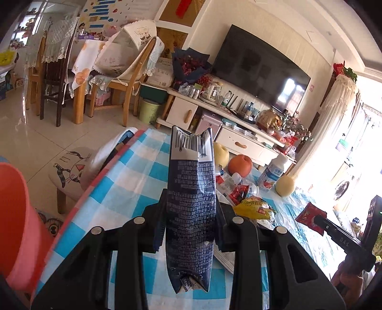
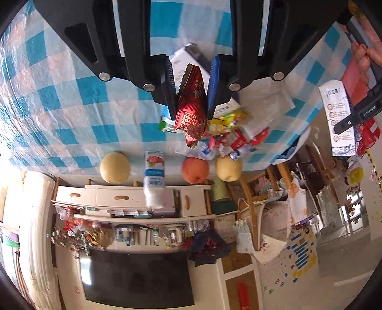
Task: Collect trash
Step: 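Lift the carton with the left gripper while the right gripper grasps the red snack packet, then carry both items over the pink bucket and open both grippers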
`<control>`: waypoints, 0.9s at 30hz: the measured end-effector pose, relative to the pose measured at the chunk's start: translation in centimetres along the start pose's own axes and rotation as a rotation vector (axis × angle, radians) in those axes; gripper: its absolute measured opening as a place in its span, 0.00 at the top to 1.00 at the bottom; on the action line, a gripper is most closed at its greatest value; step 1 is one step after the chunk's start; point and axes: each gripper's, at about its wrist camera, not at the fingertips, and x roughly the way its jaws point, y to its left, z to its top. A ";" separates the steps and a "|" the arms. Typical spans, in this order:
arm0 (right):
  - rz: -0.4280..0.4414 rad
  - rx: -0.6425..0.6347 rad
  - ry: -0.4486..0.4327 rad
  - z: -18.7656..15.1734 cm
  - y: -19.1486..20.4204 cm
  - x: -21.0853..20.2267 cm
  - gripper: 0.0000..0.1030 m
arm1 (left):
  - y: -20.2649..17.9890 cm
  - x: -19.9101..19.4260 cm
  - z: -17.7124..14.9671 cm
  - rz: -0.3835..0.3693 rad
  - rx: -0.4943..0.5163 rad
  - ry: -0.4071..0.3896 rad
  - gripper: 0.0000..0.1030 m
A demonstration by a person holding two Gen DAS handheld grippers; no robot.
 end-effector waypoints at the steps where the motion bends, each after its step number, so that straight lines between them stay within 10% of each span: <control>1: 0.027 -0.013 -0.005 0.4 1.3 -0.2 0.75 | 0.4 -0.3 0.2 0.006 -0.007 -0.010 0.67; 15: 0.520 -0.254 0.071 3.0 26.2 0.8 0.75 | 13.0 -8.1 3.1 0.361 -0.214 -0.074 0.67; 27: 0.660 -0.431 0.210 -1.5 41.9 4.7 0.70 | 23.4 -10.3 1.6 0.654 -0.409 0.019 0.64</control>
